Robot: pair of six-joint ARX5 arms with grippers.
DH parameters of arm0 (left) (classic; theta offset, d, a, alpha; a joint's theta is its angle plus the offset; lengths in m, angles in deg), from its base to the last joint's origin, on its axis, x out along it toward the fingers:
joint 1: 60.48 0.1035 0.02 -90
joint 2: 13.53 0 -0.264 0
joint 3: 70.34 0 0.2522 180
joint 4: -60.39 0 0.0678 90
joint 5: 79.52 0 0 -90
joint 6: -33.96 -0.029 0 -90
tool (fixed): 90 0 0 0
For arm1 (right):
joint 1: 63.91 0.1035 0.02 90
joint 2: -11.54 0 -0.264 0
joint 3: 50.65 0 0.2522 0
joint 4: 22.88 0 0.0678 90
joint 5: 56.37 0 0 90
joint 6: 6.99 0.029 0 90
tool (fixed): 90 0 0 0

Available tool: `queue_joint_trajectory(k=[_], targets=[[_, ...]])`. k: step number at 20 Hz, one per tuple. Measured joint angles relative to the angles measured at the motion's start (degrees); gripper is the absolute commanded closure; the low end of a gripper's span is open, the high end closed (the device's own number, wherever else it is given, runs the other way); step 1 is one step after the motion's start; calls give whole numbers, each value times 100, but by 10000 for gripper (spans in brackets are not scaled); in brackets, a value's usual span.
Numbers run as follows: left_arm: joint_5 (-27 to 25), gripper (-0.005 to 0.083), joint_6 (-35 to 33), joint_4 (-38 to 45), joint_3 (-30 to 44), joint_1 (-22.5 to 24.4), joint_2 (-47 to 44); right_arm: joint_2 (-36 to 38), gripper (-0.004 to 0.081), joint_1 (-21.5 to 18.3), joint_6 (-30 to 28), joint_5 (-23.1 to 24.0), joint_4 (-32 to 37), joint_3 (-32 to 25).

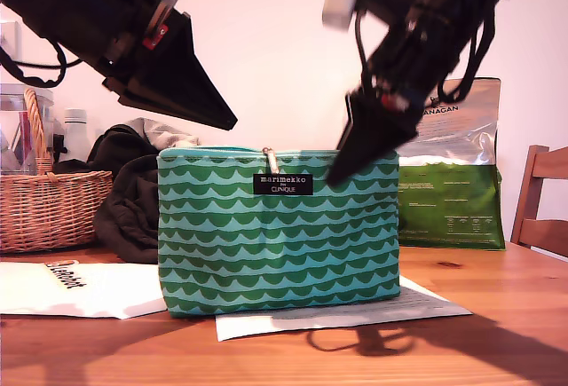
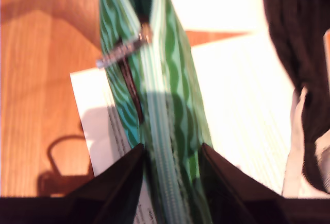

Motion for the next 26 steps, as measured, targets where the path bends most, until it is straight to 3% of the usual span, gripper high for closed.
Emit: queue_joint_trajectory(k=[2,3,6,9,14,19,23,26], targets=[[0,782,291,-68,0,-72,0,0,662,2,0,2,-4,0],[2,778,422,-74,0,-136,0,0,674,2,2,2,-9,0],[2,605,1239,-50,0,-367,35,0,684,2,2,2,-9,0],[-81,624,1847,168,13,-544,157,0,684,2,2,2,-11,0],[-94,803,2752,1860,804,-551,153,0,684,4,2,4,-15,0],[-280,797,3897,3768,1971,-584,153,0,684,4,2,2,-15,0],[-481,797,4232,4771,2155,-584,254,0,684,4,2,2,-15,0],[-503,797,4437,5401,2155,-584,807,0,716,15,31,4,-11,0]])
